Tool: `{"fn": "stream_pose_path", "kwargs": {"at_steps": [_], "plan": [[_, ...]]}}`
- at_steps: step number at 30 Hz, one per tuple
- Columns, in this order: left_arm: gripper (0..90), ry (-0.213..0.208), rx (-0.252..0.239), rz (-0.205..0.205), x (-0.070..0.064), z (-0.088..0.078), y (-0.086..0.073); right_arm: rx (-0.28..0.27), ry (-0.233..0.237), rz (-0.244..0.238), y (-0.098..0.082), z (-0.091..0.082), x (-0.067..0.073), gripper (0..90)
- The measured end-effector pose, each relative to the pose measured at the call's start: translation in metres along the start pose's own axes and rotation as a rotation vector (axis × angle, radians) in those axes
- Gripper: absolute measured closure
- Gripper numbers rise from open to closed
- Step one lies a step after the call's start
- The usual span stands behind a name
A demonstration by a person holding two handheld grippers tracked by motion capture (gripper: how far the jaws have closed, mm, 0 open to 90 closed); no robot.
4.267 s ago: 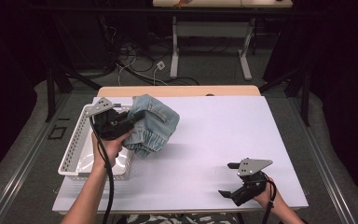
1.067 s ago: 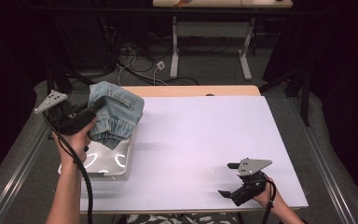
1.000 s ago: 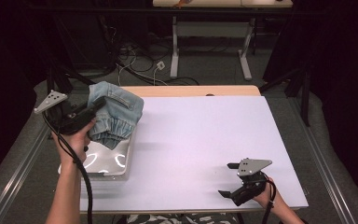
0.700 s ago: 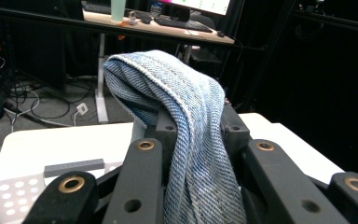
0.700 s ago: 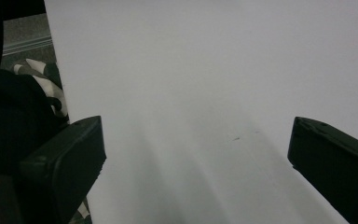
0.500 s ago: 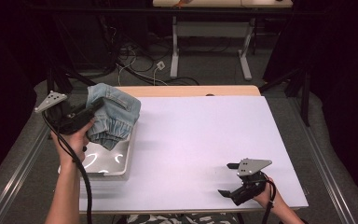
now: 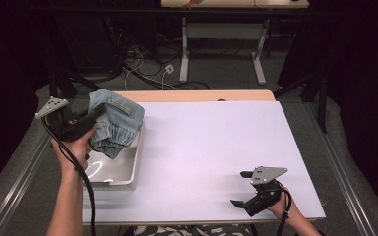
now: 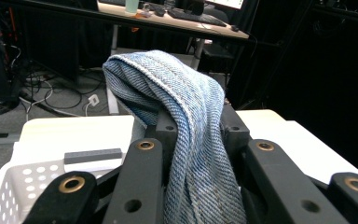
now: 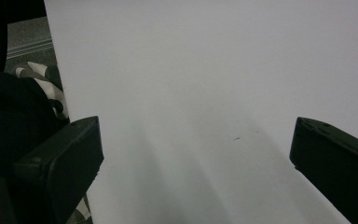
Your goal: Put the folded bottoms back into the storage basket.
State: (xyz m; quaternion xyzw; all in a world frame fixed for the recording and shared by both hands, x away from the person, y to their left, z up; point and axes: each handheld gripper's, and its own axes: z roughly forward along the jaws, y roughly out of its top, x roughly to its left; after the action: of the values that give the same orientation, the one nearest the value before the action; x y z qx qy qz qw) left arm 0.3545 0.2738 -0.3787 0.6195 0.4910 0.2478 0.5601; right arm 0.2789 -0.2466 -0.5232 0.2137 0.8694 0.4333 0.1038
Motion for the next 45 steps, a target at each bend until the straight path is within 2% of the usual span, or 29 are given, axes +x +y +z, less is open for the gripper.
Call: {"fn": "stream_pose_path", "kwargs": {"at_steps": [18,45], "plan": [[75.0,0.019,0.046,-0.024,0.012,0.008,-0.008,0.007,0.001,-0.003,0.000,0.000,0.001,2.2],[74.9,0.061,0.113,-0.087,0.037,0.019,-0.023,0.007,-0.001,-0.004,0.000,0.001,0.001,2.3]]}}
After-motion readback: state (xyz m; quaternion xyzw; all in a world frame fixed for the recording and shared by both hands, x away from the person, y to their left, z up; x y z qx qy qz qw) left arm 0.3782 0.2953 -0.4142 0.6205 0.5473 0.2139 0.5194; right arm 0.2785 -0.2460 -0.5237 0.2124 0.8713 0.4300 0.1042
